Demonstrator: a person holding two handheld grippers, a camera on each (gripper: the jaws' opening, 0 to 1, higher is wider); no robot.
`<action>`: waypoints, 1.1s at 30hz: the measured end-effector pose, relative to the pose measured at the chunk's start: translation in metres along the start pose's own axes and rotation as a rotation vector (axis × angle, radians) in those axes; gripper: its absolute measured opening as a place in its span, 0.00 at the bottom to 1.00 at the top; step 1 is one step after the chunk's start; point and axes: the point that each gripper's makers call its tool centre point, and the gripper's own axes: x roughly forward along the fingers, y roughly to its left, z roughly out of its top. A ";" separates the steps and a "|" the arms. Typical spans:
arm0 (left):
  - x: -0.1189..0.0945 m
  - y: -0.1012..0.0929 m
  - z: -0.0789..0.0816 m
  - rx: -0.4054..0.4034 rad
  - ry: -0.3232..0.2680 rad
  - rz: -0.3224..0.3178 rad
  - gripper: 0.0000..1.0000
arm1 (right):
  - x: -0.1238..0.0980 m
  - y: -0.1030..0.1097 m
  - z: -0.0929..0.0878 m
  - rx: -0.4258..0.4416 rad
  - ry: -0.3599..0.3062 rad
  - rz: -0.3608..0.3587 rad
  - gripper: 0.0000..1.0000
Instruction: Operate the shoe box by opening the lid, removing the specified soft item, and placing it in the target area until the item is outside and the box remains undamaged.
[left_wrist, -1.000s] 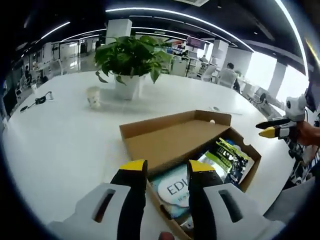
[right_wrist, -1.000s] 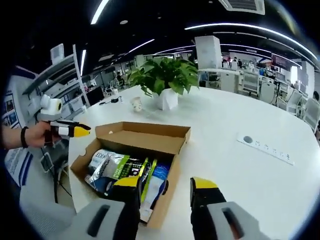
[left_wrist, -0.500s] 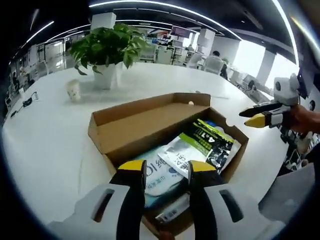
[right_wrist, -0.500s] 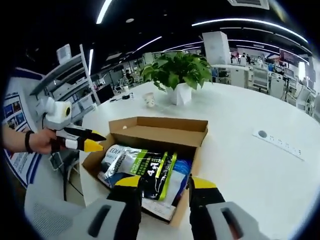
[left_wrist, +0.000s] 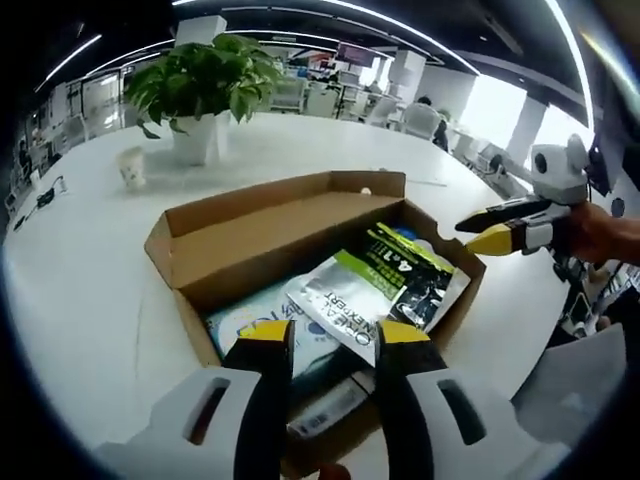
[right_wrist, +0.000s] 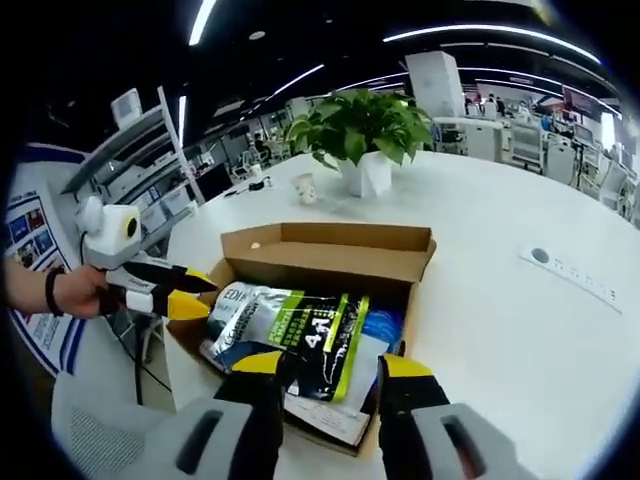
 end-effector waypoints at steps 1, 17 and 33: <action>0.001 -0.002 -0.004 0.007 0.017 -0.003 0.31 | 0.002 0.001 -0.002 0.000 0.009 0.003 0.33; 0.014 -0.019 -0.025 -0.012 0.100 -0.037 0.27 | 0.028 0.011 -0.017 -0.038 0.149 0.007 0.32; 0.028 -0.024 -0.036 -0.114 0.173 -0.046 0.23 | 0.045 0.008 -0.032 -0.080 0.293 -0.046 0.31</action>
